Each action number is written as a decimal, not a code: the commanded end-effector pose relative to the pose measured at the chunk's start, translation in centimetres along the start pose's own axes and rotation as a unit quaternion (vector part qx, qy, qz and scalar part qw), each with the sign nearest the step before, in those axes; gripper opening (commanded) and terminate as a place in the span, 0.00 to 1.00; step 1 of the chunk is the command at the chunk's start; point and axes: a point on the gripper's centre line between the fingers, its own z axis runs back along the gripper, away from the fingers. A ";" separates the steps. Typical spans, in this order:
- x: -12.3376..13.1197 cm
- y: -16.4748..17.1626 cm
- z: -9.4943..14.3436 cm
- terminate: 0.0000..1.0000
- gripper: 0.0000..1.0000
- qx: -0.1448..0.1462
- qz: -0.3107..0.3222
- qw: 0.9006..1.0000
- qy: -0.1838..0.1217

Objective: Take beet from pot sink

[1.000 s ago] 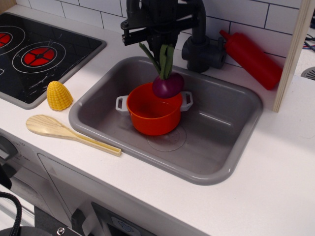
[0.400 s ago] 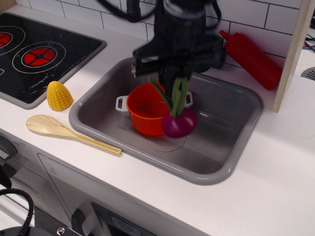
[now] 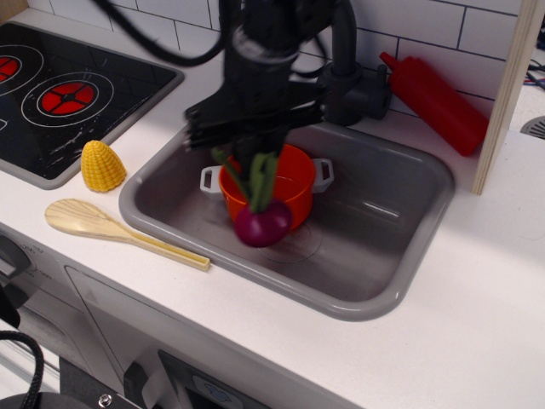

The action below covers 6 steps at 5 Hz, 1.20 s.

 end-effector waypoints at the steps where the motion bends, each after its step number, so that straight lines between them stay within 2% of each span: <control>1: 1.6 1.2 -1.5 0.00 0.00 0.004 -0.020 0.999 -0.032; 2: 2.0 1.3 -2.1 0.00 0.00 0.013 -0.017 0.999 -0.035; 3: 2.1 1.3 -2.4 0.00 1.00 0.026 -0.021 0.999 -0.030; 4: 2.2 1.2 -1.6 0.00 1.00 0.021 -0.023 0.999 -0.019; 5: 2.2 0.9 0.0 0.00 1.00 0.003 -0.027 0.999 -0.016; 6: 2.3 0.8 1.8 0.00 1.00 -0.016 -0.036 0.999 0.000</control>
